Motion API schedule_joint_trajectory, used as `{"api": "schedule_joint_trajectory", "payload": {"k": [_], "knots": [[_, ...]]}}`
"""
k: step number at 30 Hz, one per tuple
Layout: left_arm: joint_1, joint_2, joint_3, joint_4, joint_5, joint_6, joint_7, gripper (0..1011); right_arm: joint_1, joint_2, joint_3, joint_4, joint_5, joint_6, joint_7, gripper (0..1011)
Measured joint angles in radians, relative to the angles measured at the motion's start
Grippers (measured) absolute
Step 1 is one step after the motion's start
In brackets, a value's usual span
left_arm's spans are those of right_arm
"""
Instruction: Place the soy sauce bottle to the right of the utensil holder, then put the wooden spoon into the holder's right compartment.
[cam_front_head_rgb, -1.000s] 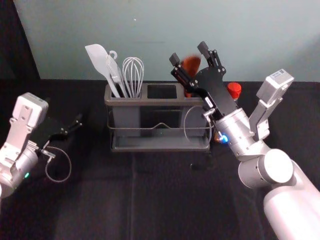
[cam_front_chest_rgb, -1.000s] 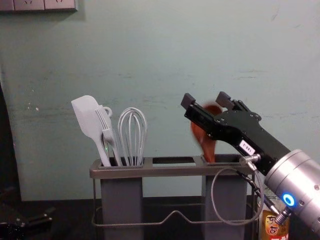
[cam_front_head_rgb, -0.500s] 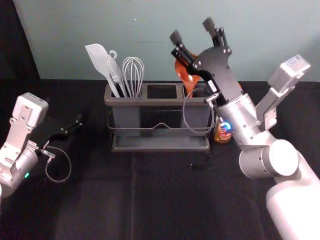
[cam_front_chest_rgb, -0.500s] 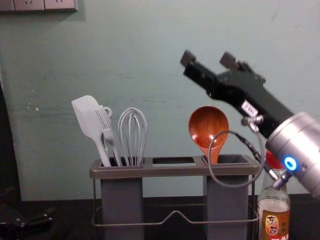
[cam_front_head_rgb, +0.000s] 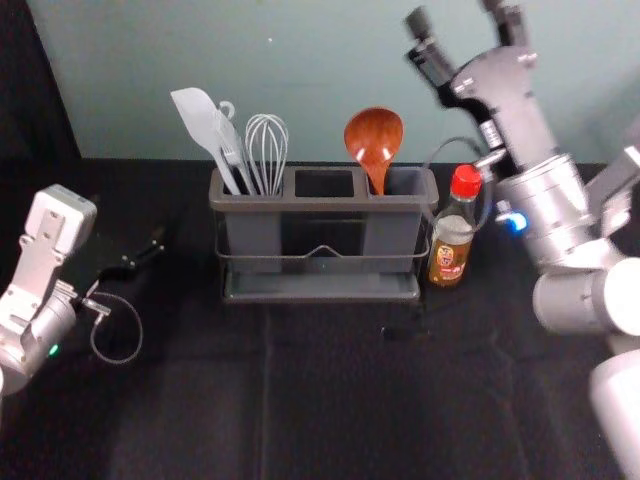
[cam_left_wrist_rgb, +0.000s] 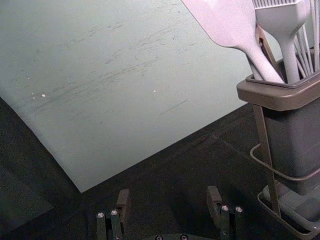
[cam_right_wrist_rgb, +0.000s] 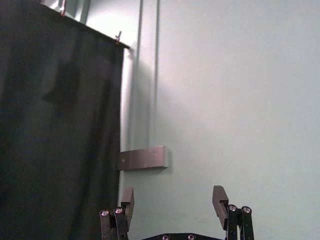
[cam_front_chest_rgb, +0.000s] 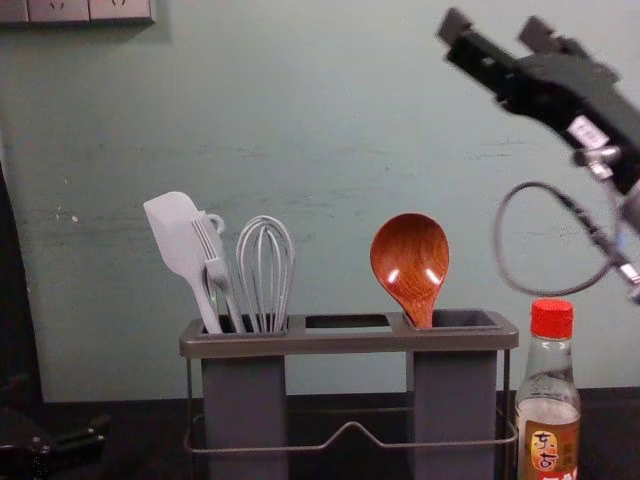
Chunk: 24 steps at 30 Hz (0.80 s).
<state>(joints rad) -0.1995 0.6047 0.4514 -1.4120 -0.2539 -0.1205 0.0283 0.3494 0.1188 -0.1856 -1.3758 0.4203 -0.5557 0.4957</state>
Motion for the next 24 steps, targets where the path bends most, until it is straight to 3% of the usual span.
{"api": "schedule_joint_trajectory", "payload": {"k": [9,13,24], "knots": [[0.0,0.0,0.0,0.0,0.0,0.0,0.0,1000,-0.017,0.067,0.078,-0.038,0.018,0.046,-0.028,1002],[0.0,0.0,0.0,0.0,0.0,0.0,0.0,1000,-0.027,0.093,0.102,-0.043,-0.005,0.094,-0.065,1002],[0.0,0.0,0.0,0.0,0.0,0.0,0.0,1000,-0.037,0.107,0.136,-0.001,-0.191,0.275,-0.262,1002]]}}
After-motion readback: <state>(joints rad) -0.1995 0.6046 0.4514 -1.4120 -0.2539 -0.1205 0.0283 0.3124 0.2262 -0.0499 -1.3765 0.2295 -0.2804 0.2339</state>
